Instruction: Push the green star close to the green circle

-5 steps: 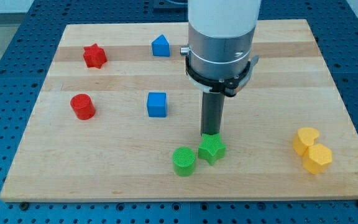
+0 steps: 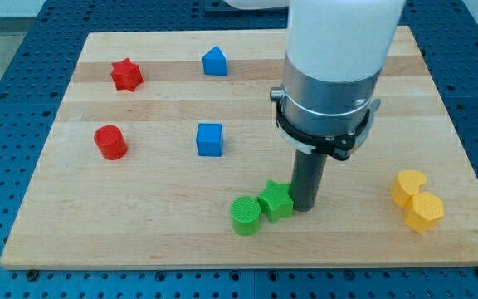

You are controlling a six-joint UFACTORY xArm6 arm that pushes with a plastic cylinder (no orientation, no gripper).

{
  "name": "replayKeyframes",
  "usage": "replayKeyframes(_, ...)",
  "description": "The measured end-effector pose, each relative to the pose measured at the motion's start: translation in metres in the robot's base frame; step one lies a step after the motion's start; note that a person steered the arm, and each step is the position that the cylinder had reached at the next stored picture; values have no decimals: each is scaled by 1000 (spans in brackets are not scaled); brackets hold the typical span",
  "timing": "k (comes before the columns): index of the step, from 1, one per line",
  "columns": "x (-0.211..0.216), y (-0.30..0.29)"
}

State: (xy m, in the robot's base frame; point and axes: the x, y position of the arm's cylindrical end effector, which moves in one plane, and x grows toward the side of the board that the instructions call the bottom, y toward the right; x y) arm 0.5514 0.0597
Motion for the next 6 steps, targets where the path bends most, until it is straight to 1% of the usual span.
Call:
replayKeyframes(2,4,-7)
replayKeyframes(4,-2,12)
replayKeyframes(5,-53,28)
replayKeyframes(6,-96,27)
